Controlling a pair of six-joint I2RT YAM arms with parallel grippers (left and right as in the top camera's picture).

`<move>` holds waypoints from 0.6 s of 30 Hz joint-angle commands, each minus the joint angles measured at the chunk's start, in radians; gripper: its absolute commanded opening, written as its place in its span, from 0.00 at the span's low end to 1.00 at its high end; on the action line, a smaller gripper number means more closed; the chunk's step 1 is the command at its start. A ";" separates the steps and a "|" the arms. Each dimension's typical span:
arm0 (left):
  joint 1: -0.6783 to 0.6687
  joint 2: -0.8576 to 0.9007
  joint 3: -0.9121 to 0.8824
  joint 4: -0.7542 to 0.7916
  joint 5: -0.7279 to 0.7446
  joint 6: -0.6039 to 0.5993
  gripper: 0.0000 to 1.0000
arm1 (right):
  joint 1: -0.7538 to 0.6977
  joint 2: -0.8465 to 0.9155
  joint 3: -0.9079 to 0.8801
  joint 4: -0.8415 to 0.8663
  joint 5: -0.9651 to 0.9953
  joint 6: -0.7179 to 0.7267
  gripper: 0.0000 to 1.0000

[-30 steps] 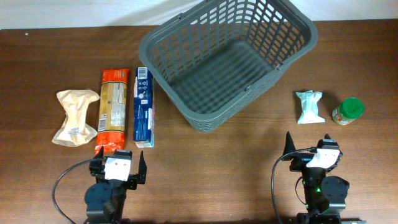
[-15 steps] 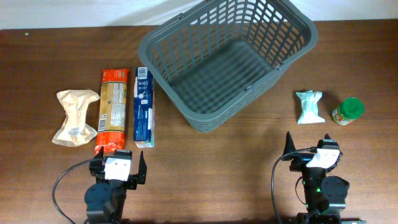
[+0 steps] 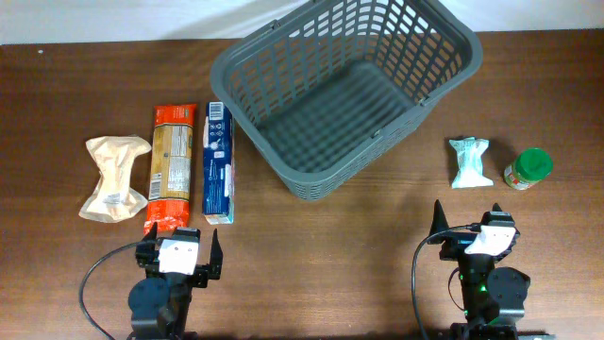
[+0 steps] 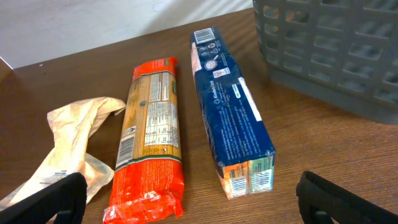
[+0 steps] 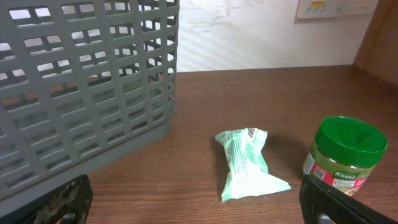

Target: Pack container

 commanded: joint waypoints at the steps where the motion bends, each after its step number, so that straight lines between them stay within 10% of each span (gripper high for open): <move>1: 0.005 -0.010 -0.008 0.004 -0.006 -0.006 0.99 | 0.009 0.000 -0.008 -0.005 -0.003 0.005 0.99; 7: 0.005 -0.010 -0.008 0.052 -0.005 -0.006 0.99 | 0.009 0.000 -0.008 -0.005 -0.007 0.012 0.99; 18: 0.005 0.016 0.130 0.114 0.196 -0.150 0.99 | 0.009 0.000 -0.006 0.044 -0.227 0.439 0.99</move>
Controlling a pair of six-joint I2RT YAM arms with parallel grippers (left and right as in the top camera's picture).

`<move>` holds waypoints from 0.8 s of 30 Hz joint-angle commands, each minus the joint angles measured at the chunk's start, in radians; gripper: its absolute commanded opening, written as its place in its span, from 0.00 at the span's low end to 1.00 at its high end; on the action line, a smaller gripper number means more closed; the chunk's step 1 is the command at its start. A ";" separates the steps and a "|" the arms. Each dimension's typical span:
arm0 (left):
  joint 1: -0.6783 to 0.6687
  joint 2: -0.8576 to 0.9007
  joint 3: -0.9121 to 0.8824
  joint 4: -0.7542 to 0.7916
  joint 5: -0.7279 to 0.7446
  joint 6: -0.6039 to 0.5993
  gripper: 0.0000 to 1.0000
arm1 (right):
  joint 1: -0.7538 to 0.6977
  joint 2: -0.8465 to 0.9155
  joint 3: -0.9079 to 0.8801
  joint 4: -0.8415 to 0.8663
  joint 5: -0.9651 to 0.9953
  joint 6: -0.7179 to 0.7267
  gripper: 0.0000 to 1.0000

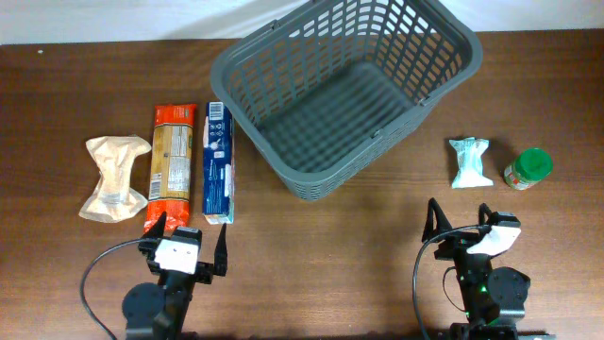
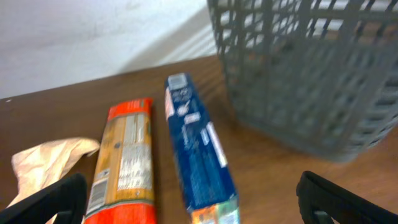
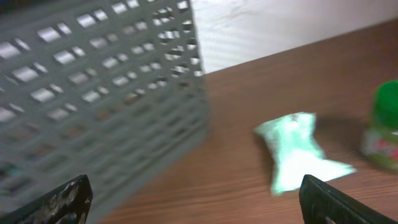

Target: Pack container

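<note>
The grey slatted basket point(image 1: 283, 71) stands empty at the back centre. Left of it lie a blue box point(image 1: 218, 162), an orange-red packet point(image 1: 171, 165) and a beige paper bag point(image 1: 115, 178). To the basket's right are a mint green packet point(image 1: 469, 161) and a green-lidded jar point(image 1: 528, 169). My left gripper point(image 1: 189, 238) is open just in front of the blue box point(image 2: 196, 149) and holds nothing. My right gripper point(image 1: 461, 223) is open in front of the green packet point(image 3: 298, 152), also with nothing in it. The jar point(image 3: 384, 127) shows at the right wrist view's edge.
The basket wall point(image 2: 298, 74) rises to the right of the left gripper and fills the left of the right wrist view point(image 3: 93, 106). Bare brown table point(image 1: 330, 264) lies between the two arms. A white wall runs behind the table.
Both wrist views have shifted and blurred. The left gripper now sees the packets from farther back, with more of the basket. The right view has swung left, so the green packet and jar sit further right. Both stay open.
</note>
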 commanded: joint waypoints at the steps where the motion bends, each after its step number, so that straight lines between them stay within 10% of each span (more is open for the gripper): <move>1: 0.005 0.031 0.134 0.009 0.055 -0.081 0.99 | 0.009 0.000 0.001 0.037 -0.156 0.158 0.99; 10: 0.005 0.436 0.548 -0.149 0.028 -0.080 0.99 | 0.007 0.122 0.316 -0.188 -0.196 0.048 0.99; 24: 0.005 0.943 1.167 -0.391 0.060 0.022 0.99 | 0.007 0.939 1.411 -0.875 -0.201 -0.240 0.99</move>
